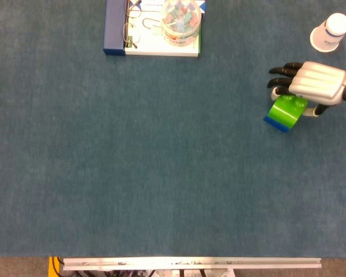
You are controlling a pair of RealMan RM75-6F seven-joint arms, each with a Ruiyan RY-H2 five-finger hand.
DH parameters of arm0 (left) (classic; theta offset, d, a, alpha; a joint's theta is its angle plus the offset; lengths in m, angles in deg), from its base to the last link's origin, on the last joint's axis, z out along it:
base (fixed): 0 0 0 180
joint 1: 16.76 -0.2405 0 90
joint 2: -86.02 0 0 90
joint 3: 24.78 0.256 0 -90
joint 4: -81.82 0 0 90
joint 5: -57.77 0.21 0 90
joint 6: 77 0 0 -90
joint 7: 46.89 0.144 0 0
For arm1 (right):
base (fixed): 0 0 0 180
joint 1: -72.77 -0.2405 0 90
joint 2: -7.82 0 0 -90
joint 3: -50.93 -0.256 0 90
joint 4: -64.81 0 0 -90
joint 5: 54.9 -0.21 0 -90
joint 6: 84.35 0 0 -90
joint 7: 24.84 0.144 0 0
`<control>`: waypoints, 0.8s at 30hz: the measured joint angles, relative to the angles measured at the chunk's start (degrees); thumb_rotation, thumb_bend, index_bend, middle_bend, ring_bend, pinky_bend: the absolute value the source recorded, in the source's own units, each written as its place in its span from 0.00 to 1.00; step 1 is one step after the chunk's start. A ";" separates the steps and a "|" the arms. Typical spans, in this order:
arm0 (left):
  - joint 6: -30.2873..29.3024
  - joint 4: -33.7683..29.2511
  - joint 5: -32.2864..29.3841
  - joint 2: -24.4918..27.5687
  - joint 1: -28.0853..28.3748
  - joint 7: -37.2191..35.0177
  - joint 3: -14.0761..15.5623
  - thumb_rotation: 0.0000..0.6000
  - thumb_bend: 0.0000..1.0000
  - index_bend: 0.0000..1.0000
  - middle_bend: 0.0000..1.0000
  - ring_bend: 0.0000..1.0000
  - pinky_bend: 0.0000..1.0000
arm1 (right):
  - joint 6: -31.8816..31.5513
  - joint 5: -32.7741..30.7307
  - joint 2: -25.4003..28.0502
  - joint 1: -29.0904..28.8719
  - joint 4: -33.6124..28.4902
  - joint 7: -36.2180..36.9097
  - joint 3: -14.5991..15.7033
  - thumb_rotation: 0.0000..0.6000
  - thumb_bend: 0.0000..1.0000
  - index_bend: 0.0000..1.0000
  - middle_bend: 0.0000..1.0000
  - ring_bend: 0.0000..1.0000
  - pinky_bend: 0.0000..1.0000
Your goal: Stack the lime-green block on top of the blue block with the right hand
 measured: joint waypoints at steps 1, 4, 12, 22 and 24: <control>-0.02 0.01 0.03 0.00 -0.03 -0.06 0.02 1.00 0.20 0.38 0.35 0.27 0.42 | 0.26 -0.01 -0.03 0.01 -0.08 -0.14 0.09 1.00 0.28 0.55 0.20 0.00 0.16; -0.19 0.02 0.09 0.02 -0.18 -0.23 0.04 1.00 0.20 0.38 0.35 0.27 0.42 | 0.74 -0.05 -0.15 0.07 -0.25 -0.57 0.31 1.00 0.28 0.55 0.20 0.00 0.16; -0.45 -0.17 0.12 0.15 -0.49 -0.36 0.11 1.00 0.20 0.38 0.35 0.27 0.42 | 1.43 -0.14 -0.48 0.12 -0.50 -1.47 0.65 1.00 0.28 0.55 0.20 0.00 0.16; -0.70 -0.42 0.21 0.37 -0.74 -0.52 0.12 1.00 0.20 0.38 0.36 0.27 0.42 | 2.03 -0.44 -0.46 0.11 -0.86 -3.04 0.72 1.00 0.21 0.46 0.19 0.00 0.16; -0.85 -0.58 0.32 0.46 -0.79 -0.47 0.15 1.00 0.20 0.38 0.36 0.27 0.42 | 2.13 -0.64 -0.27 0.12 -1.10 -3.61 0.59 1.00 0.14 0.32 0.18 0.00 0.16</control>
